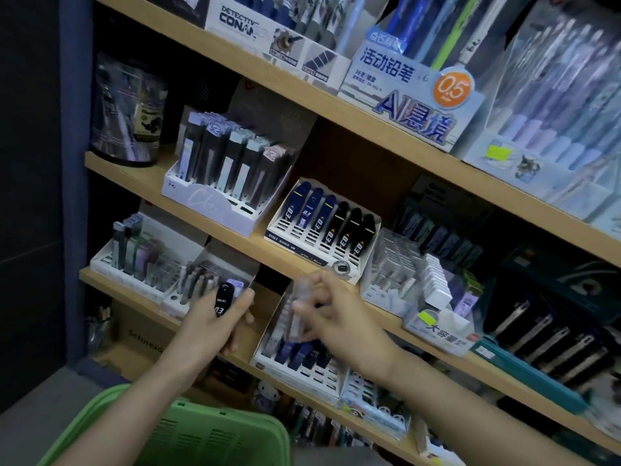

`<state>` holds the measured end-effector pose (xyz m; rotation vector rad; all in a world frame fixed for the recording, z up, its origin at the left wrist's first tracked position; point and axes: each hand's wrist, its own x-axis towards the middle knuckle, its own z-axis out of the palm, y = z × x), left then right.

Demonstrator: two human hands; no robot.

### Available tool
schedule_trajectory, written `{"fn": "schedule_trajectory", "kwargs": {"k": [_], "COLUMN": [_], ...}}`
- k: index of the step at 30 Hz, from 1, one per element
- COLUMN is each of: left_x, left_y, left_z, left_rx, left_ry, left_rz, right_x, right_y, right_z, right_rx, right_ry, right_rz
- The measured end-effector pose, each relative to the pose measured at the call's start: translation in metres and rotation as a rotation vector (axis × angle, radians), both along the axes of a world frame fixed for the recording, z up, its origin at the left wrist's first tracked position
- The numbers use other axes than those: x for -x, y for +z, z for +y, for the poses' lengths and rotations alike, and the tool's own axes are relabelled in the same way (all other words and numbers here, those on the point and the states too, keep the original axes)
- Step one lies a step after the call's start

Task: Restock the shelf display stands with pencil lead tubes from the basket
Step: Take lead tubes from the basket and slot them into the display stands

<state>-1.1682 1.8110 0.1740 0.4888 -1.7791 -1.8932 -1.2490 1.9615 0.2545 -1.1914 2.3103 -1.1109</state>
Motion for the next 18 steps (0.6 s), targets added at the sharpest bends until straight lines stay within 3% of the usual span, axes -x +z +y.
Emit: {"fn": "schedule_trajectory", "kwargs": {"k": [2,9,13,18], "left_x": [0.002,0.015,0.025,0.032], "left_y": [-0.001,0.006,0.016,0.032], "left_z": [0.007,0.041,0.063,0.084], "left_rx": [0.032,-0.016,-0.033,-0.08], "left_ry": [-0.031,-0.1,-0.135,-0.168], "left_rz": [-0.034,-0.083,-0.102,-0.083], "right_x": [0.009,0.054,0.088,0.112], "right_y": [0.015,0.069,0.072,0.069], "right_z": [0.022,0.089,0.104,0.099], "right_rx": [0.114,0.338,0.298,0.146], "right_ry": [-0.051,-0.439,-0.563,-0.562], "right_rz": [-0.002,0.349,0.471,0.492]}}
